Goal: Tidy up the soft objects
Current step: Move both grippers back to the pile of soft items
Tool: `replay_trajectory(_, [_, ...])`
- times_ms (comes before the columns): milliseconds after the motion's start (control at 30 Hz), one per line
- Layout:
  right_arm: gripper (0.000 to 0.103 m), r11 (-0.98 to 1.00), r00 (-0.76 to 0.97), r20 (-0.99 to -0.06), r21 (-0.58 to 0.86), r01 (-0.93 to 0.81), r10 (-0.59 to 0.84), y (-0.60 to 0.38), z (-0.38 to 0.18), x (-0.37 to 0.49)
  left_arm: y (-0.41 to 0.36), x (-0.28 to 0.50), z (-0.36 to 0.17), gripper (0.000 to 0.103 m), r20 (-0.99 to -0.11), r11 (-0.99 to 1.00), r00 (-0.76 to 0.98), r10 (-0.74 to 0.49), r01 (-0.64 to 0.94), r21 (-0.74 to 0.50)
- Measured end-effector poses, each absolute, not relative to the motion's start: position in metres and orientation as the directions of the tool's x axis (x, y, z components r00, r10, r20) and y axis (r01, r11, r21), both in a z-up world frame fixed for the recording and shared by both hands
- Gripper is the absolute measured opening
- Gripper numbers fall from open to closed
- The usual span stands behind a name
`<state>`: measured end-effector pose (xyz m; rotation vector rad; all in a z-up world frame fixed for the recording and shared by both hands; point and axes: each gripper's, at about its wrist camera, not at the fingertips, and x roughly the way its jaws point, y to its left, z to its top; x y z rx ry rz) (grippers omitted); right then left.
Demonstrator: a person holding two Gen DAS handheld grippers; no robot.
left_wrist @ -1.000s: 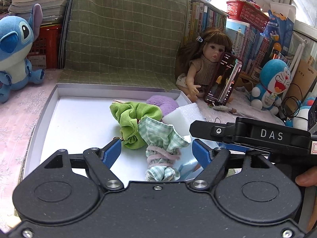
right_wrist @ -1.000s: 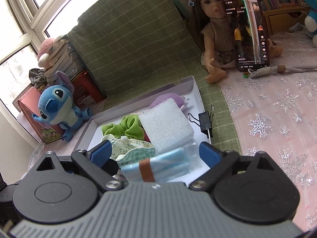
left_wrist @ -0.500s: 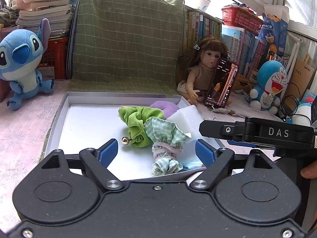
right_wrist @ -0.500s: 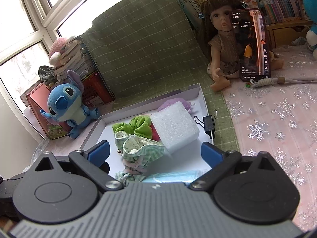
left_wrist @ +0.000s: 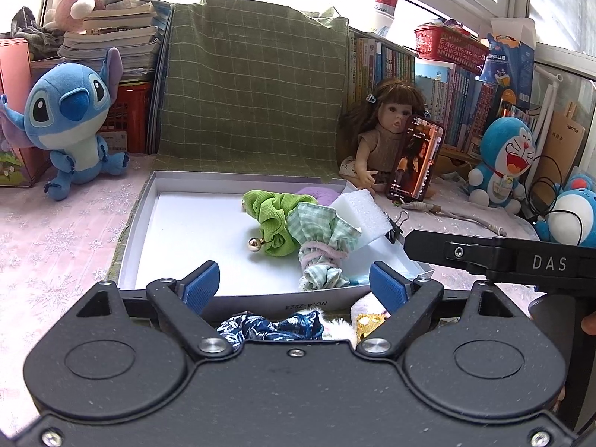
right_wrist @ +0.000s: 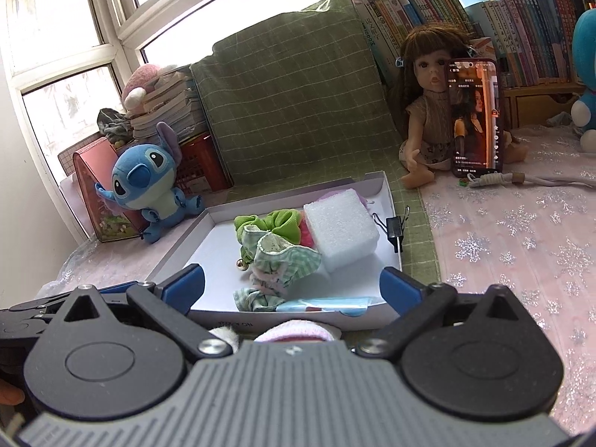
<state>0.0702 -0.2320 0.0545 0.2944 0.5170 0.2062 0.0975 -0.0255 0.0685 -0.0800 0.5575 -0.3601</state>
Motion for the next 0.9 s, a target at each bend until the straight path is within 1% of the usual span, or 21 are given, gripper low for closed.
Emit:
replay_trajectory(367, [0.103,0.961,0.875,-0.412,0.206,-0.184,0.256,-0.214,0.048,0.032,-0.008,0.065,0.054,0.087,-0.505,0.947,0.802,-0.321,0.277,-0.163])
replay_trajectory(533, [0.103,0.961,0.874,-0.406,0.181,-0.208,0.266,-0.208,0.042,0.018,0.001,0.056,0.048,0.088,-0.512,0.955,0.806,-0.298,0.253,-0.157])
replay_trajectory(633, [0.103,0.964,0.879,-0.398,0.155,-0.217,0.262,-0.205,0.035,0.007,0.008,0.052,0.043,0.088,-0.521,0.956,0.802,-0.291,0.235,-0.173])
replay_trajectory(733, [0.103,0.962,0.888,-0.375,0.155,-0.223,0.266,-0.204,0.026,-0.004,0.016,0.049,0.039,0.088,-0.53,0.957,0.797,-0.289,0.22,-0.191])
replay_trajectory(900, [0.103,0.954,0.874,-0.385,0.173,-0.246,0.295,-0.202,0.013,-0.014,0.025,0.043,0.033,0.088,-0.541,0.957,0.792,-0.284,0.195,-0.216])
